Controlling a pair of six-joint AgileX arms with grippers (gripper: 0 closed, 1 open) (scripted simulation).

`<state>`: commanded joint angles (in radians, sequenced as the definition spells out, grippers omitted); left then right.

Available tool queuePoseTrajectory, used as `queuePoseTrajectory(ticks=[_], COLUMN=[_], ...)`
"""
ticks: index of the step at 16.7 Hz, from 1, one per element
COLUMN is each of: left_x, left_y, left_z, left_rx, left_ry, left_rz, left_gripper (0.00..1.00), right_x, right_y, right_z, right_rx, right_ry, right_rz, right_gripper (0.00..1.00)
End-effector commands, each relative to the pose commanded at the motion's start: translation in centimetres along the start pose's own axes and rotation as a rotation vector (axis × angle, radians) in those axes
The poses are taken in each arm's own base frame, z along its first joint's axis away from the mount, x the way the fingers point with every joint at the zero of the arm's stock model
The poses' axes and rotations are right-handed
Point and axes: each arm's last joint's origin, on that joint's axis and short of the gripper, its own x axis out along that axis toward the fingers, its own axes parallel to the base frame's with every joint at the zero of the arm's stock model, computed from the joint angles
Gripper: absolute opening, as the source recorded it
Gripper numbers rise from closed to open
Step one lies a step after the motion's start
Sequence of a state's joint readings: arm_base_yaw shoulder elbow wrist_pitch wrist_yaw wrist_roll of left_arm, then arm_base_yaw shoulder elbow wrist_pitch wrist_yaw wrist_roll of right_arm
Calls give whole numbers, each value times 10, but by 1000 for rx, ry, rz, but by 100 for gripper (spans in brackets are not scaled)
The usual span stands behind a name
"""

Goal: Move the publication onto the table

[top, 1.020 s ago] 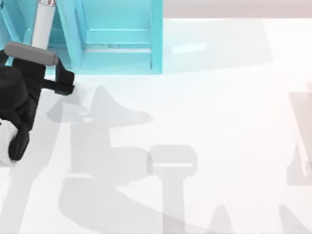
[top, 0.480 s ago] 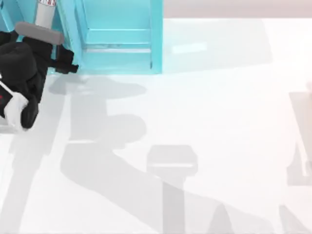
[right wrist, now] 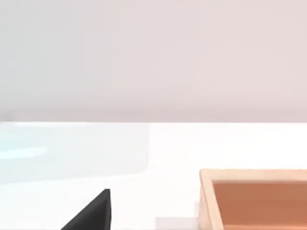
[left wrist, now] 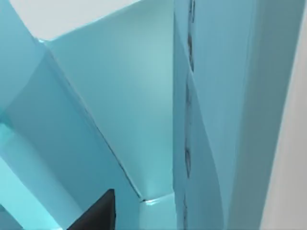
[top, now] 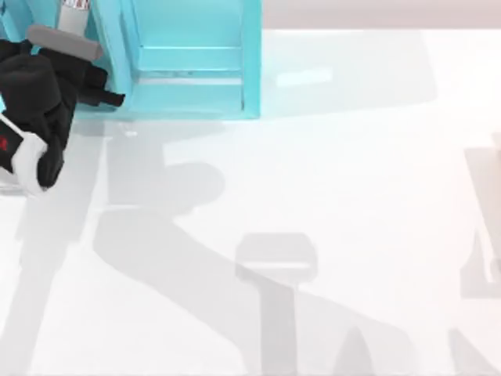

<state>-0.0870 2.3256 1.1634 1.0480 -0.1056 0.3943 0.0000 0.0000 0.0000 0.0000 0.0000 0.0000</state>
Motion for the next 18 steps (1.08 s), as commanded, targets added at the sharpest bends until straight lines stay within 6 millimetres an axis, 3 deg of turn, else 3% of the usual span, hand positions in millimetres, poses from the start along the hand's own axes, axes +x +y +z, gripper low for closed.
queuePoseTrajectory(ticks=[1,14,18], left_x=[0,0,0], left_y=[0,0,0], left_z=[0,0,0], left_rx=[0,0,0], left_ry=[0,0,0], left_rz=[0,0,0], left_gripper=[100,2,0], right_x=[0,0,0], right_y=[0,0,0], right_z=[0,0,0], right_rx=[0,0,0], right_ry=[0,0,0], right_rz=[0,0,0], right_gripper=[100,100,100])
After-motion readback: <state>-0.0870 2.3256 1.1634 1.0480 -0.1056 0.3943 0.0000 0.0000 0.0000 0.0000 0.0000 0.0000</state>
